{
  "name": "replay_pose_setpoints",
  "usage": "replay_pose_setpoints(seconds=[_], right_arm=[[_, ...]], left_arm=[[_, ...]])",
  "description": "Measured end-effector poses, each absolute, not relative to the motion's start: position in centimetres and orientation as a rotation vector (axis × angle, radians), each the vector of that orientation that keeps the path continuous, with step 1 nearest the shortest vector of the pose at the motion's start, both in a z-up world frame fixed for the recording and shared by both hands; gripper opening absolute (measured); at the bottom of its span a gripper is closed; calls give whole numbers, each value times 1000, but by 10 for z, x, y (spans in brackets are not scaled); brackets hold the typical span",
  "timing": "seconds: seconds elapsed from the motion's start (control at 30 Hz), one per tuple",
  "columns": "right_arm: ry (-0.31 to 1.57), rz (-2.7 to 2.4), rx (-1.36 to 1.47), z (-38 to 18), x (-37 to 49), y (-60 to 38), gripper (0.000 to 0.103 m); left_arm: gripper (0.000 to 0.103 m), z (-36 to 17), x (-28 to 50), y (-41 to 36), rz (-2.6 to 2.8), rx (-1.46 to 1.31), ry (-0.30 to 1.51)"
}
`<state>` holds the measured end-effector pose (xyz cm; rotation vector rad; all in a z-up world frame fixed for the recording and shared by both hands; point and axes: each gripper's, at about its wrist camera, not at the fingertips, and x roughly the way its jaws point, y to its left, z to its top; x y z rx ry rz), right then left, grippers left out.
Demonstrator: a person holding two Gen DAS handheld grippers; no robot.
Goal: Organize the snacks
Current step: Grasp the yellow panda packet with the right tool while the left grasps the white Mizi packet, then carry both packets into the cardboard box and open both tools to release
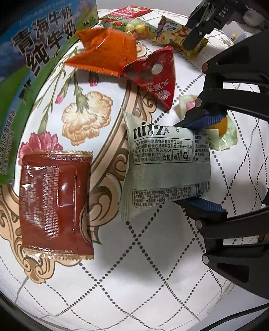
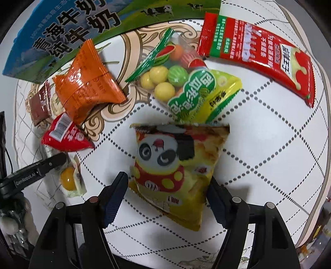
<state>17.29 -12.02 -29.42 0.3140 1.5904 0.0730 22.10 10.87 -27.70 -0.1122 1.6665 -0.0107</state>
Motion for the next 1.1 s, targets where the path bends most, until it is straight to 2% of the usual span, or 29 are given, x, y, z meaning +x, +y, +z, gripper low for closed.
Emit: replay_pose_setpoints(seconds=[0.2,0.23,0.27,0.3,0.4,0.77,0.9,1.1], right_arm=[[1572,29,327,-288,197,-124,77],[1567,22,343,-290,198,-126,74],[1557,13,343,-290,198,-128,64],[1542,8,325,-290,198,-128,62],[1518,20,317,-282,200,-144,54],[1413,154,441,-217,191,-151,53],[1344,239,468,-170,202,-148,53],[1226,332,465,-98,242,-145,53]], left_arm=[[57,-274,239,109,30,-95,1632],[54,-272,240,107,36,-93,1620],[51,-264,246,102,39,-90,1605],[45,-261,245,101,37,-78,1595],[43,-248,247,93,26,-64,1579],[42,-167,234,91,-65,-117,1506],[42,-115,241,81,-144,-174,1455],[42,-58,297,54,-268,-195,1374]])
